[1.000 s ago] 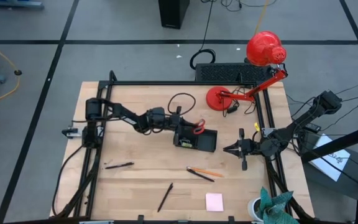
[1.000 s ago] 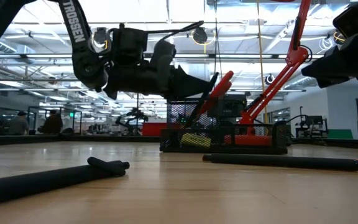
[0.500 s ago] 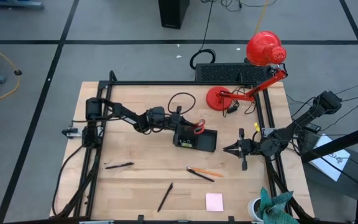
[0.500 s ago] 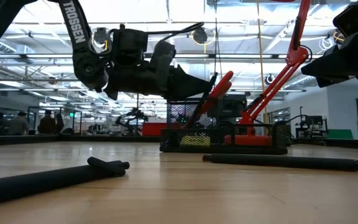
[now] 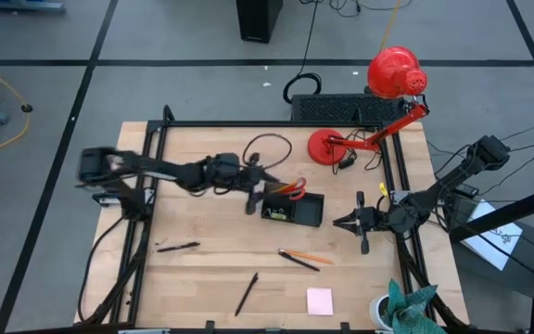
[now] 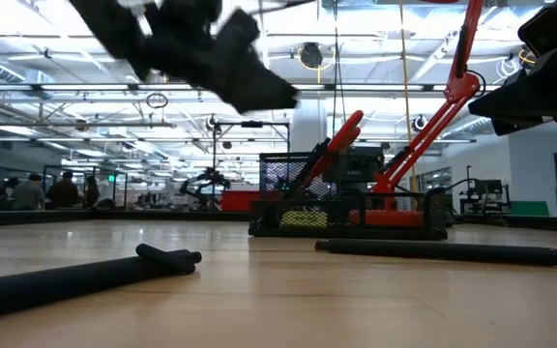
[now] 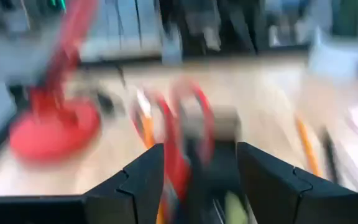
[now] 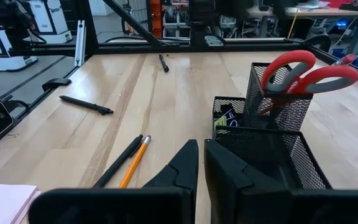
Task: Pick and place office supplies into organizer
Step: Put the black pen into the black desk organizer
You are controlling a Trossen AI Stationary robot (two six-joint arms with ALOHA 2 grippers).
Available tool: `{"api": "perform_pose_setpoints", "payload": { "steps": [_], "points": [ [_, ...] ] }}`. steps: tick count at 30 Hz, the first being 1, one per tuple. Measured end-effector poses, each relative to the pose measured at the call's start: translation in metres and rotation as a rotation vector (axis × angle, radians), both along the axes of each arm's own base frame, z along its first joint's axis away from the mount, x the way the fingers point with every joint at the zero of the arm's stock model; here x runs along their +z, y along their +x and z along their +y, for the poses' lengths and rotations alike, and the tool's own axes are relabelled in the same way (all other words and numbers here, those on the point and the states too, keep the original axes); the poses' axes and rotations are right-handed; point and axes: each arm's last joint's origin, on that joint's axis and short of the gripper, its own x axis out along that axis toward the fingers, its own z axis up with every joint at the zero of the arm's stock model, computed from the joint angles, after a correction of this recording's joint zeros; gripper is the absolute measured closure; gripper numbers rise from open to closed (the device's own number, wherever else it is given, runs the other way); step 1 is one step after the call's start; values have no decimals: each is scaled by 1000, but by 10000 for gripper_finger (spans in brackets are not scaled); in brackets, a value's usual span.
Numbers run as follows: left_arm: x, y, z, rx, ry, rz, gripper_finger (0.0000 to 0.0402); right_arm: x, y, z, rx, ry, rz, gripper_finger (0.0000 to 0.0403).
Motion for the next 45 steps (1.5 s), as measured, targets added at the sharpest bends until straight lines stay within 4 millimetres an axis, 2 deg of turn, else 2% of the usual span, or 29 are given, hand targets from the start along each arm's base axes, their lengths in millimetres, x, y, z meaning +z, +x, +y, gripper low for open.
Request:
{"api": "perform_pose_setpoints", "payload": {
  "steps": [3,7,11,15,21,26,31,38,45],
  "points": [
    [19,-26,-33,40,21,284,212,0,0,0,-1,10,2,385],
    [38,-59,-76,108,-5,565,236,-1,0,0,-4,22,6,385],
    [30,-84,-102,223,-69,770,248,0,0,0,-3,23,-1,385],
    [18,-100,-118,282,-107,861,233,1,0,1,26,31,-3,385],
    [-17,-125,-128,360,-116,964,199,2,0,2,52,52,-9,385],
    [-43,-146,-134,427,-190,1070,195,1,0,4,120,108,7,385],
    [-53,-158,-144,370,-210,1120,195,1,0,5,139,114,13,385],
    [-55,-163,-151,372,-232,1122,195,0,0,5,132,136,20,385],
    [-79,-174,-144,416,-276,1113,195,0,0,5,129,140,27,385]
  ]
}}
